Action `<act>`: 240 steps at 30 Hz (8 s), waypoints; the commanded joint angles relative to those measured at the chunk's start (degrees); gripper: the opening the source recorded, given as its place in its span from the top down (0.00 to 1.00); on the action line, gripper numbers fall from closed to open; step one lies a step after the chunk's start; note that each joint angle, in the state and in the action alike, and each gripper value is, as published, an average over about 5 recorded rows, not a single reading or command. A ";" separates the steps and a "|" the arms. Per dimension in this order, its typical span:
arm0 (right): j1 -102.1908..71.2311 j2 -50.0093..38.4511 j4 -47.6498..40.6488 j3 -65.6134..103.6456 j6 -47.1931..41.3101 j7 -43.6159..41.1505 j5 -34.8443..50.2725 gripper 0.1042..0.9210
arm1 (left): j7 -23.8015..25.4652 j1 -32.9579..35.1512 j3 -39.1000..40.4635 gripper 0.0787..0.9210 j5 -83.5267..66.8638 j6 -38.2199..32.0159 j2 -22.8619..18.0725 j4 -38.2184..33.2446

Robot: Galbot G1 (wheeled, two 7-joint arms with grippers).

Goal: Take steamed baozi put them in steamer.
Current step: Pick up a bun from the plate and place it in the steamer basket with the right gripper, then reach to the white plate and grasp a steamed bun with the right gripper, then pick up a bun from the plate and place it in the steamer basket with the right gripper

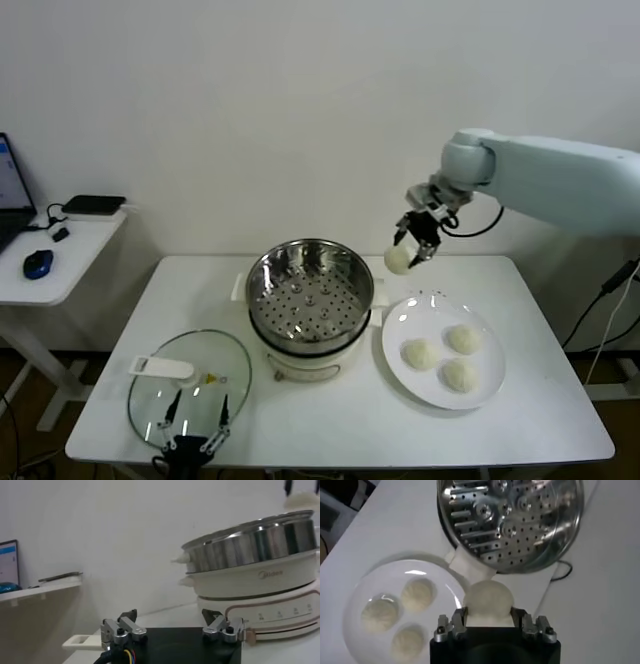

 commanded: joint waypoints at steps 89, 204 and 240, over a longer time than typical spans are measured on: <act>8.62 -4.91 12.75 -25.13 -17.54 5.35 25.63 0.12 | -0.15 0.20 -1.08 0.12 -0.25 -1.04 -0.60 -0.26; -7.86 28.99 -8.00 -2.48 -30.24 15.46 29.62 0.44 | -0.45 1.38 -1.48 0.12 2.75 -1.51 -0.34 -2.05; 3.08 15.28 1.92 -5.62 -27.36 10.36 31.67 0.12 | -0.38 0.91 -1.80 0.12 2.96 -1.30 -0.67 -2.23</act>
